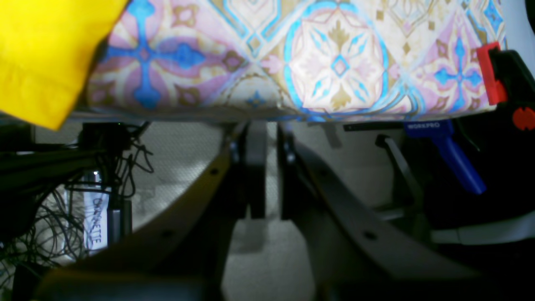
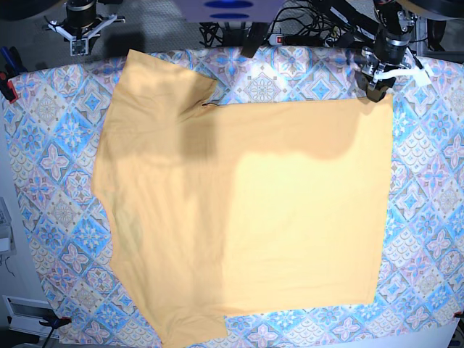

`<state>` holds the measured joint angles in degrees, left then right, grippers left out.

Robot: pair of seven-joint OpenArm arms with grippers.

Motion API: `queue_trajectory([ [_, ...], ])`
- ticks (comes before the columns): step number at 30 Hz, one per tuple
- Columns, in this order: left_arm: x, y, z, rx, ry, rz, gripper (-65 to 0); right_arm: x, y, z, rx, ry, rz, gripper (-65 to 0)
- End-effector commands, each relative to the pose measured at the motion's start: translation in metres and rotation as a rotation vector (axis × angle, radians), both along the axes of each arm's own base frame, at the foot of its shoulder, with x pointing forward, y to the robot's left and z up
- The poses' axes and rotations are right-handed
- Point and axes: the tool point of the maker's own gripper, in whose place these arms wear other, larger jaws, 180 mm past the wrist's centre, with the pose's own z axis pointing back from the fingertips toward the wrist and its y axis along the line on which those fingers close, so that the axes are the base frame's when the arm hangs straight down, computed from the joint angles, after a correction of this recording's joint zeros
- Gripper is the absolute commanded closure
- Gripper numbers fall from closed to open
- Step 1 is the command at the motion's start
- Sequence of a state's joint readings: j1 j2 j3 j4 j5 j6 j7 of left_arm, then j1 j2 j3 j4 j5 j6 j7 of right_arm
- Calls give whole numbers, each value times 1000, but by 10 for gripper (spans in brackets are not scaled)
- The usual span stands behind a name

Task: Fold the T-shirt properly
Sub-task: 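Move both grippers down toward the yellow T-shirt's collar-side corners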

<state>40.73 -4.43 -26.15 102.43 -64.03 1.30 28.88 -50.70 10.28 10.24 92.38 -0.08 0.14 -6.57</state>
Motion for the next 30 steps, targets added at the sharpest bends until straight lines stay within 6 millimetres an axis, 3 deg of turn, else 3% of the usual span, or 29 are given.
queue_trajectory([
  [1,2,7,3,-9,-22,21,-227,0,-3,6,-16,-14,10,-45],
  [5,-4,20,-11,-66,-8,102,-227,0,-3,6,-16,-14,10,-45],
  [16,-7,26,-36,-159,4,191,-227,0,-3,6,-16,-14,10,-45],
  [26,10,27,-34,-166,-30,196,-227,0,-3,6,-15,-14,9,-45],
  [30,-6,39,-51,-177,14,256,-227,0,-3,6,-15,-14,9,-45],
])
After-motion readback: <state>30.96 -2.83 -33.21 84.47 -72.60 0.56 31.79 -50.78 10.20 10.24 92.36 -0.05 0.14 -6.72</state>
